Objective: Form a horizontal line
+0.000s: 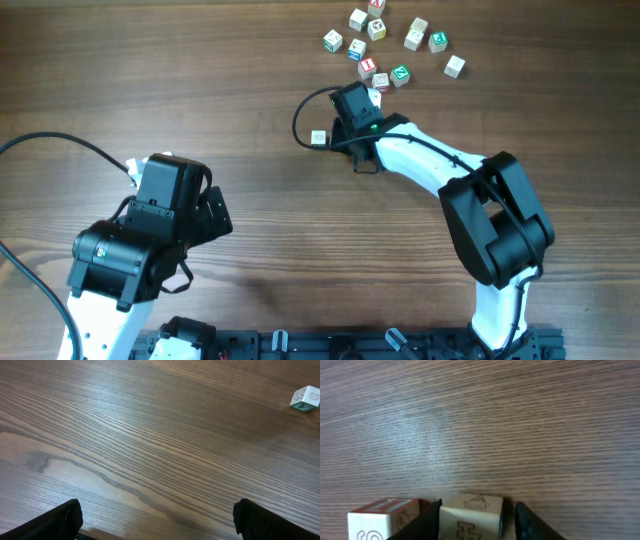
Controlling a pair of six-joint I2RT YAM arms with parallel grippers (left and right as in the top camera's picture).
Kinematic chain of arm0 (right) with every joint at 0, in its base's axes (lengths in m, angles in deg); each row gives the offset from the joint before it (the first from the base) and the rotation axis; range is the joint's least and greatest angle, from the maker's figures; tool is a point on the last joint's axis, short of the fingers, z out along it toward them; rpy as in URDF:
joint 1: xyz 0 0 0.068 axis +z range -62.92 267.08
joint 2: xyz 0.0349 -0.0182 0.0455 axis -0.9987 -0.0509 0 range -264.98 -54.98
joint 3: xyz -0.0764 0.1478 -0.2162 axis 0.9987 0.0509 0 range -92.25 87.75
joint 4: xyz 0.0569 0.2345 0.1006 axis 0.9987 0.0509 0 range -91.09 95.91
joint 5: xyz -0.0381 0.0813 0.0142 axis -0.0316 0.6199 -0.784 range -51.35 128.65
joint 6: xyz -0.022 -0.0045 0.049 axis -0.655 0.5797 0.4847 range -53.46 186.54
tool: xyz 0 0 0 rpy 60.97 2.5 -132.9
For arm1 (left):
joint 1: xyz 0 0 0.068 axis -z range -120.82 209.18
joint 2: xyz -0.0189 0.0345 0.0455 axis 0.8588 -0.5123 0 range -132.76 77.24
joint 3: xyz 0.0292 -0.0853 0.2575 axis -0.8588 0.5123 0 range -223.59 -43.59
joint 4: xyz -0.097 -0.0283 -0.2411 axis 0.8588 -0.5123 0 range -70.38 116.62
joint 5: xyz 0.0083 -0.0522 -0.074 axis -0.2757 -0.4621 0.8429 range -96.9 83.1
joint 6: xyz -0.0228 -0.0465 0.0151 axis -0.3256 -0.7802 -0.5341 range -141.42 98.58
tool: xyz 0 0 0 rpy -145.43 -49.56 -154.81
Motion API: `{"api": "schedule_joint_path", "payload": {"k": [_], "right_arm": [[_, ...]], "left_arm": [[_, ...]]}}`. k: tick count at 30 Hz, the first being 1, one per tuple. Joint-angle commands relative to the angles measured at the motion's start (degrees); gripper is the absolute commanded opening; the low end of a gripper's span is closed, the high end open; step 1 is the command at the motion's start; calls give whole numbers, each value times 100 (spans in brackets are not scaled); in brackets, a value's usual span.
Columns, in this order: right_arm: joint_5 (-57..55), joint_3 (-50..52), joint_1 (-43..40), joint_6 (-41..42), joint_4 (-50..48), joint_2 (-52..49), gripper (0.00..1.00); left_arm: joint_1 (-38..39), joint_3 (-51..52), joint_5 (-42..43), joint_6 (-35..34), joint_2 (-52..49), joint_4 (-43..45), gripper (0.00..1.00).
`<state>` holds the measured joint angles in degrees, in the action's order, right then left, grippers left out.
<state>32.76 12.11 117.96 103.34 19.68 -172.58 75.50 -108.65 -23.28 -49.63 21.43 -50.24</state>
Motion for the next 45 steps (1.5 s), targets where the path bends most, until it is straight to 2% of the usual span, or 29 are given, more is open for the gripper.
{"api": "schedule_joint_path", "payload": {"k": [1, 9, 14, 16, 21, 27, 31, 35, 39, 42, 45], "right_arm": [[-393, -442, 13, -236, 168, 52, 52], [-772, -1598, -59, -848, 726, 538, 65], [-772, -2345, -332, -981, 1038, 564, 67], [-669, -2446, -485, -990, 968, 564, 67], [-101, -2465, -831, -1600, 420, 452, 67], [-9, -2465, -953, -2361, -516, -286, 67], [-26, -2533, -990, -2441, -964, -1075, 68], [-22, -3093, -1058, -2444, -901, -1814, 68], [-26, -3906, -1084, -2590, -409, -2468, 66], [-48, -3919, -1113, -2671, -345, -2503, 66], [24, -3919, -1147, -2686, -153, -2503, 58]], "left_arm": [[-46, 22, 15, -79, 26, 11, 100], [-46, 22, 15, -79, 26, 11, 100], [-46, 22, 17, -79, 26, 9, 100], [-46, 22, 15, -79, 26, 11, 100], [-46, 22, 17, -79, 26, 11, 100], [-46, 22, 17, -79, 26, 11, 100], [-46, 22, 17, -79, 26, 9, 100], [-46, 22, 17, -79, 26, 11, 100], [-46, 22, 15, -79, 26, 11, 100], [-46, 22, 15, -79, 26, 9, 100], [-46, 22, 17, -79, 26, 9, 100]]}}
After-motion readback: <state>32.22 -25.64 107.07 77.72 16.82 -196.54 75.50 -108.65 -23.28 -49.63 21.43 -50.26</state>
